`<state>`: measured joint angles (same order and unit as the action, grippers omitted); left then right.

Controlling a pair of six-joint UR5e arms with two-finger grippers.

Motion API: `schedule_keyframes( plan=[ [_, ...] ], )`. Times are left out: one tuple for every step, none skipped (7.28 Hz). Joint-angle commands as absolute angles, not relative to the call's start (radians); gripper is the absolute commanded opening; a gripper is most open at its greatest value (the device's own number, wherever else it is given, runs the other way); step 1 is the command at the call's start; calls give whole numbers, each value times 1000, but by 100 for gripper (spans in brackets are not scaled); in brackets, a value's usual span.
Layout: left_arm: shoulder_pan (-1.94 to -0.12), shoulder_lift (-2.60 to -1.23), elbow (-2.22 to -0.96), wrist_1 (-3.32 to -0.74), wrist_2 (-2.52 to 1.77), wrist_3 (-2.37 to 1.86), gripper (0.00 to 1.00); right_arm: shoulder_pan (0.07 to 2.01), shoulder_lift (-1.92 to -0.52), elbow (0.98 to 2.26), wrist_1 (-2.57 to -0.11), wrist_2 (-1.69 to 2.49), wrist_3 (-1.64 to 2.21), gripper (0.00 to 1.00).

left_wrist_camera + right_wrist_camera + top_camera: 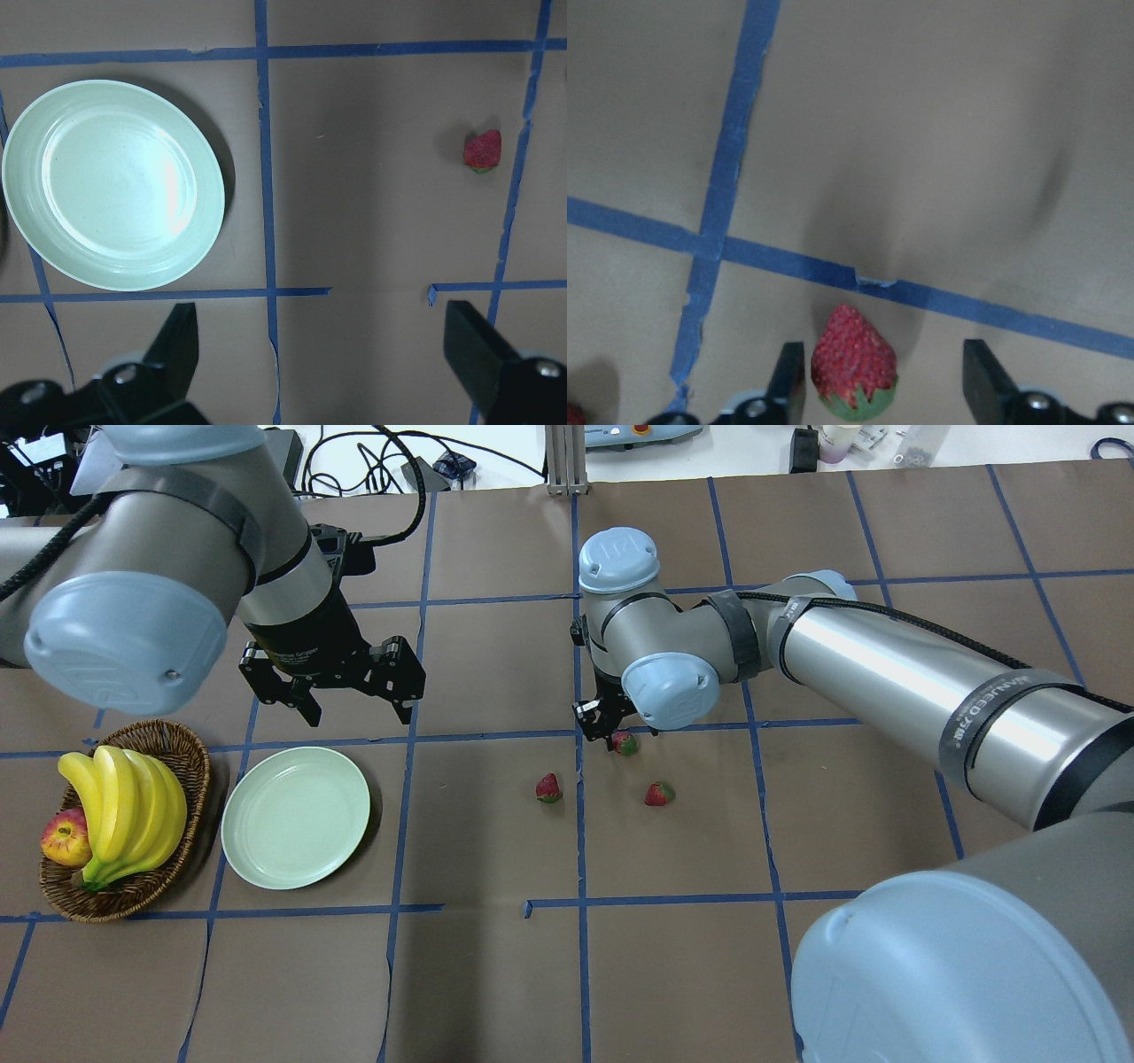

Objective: Collect all strawberries into plate
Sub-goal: 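Move the right gripper over the second strawberry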

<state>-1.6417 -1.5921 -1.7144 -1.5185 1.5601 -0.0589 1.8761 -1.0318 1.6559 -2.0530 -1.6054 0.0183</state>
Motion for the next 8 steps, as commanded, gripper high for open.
schedule_keyframes(
  plan=[
    [-1646,-1600,-1715,-1519,1551,-60,100,1876,-1034,1661,-2051,-1605,20,62],
    [-1646,-1600,-1715,-1519,1554,-60,100,1876,-1032,1663,-2051,-1603,21,62],
    [-1646,-1600,-1715,-1519,1555,-60,100,1876,-1031,1661,-2051,-1601,20,64],
    [-1646,-1601,-1715,-1519,1562,-60,100,1876,-1029,1660,-2052,-1601,20,64],
    [-1646,-1601,-1715,-1519,1562,-60,100,1876,-1028,1658,-2054,-1601,18,58],
    [-1646,-1601,-1715,-1519,1562,-60,100,1876,-1020,1652,-2057,-1601,17,53],
    [-1646,-1601,-1715,-1519,1562,-60,100,1876,-1014,1649,-2062,-1601,17,47],
    [-1646,-1603,-1715,-1519,1563,-60,100,1876,-1012,1648,-2062,-1601,15,18]
  ],
)
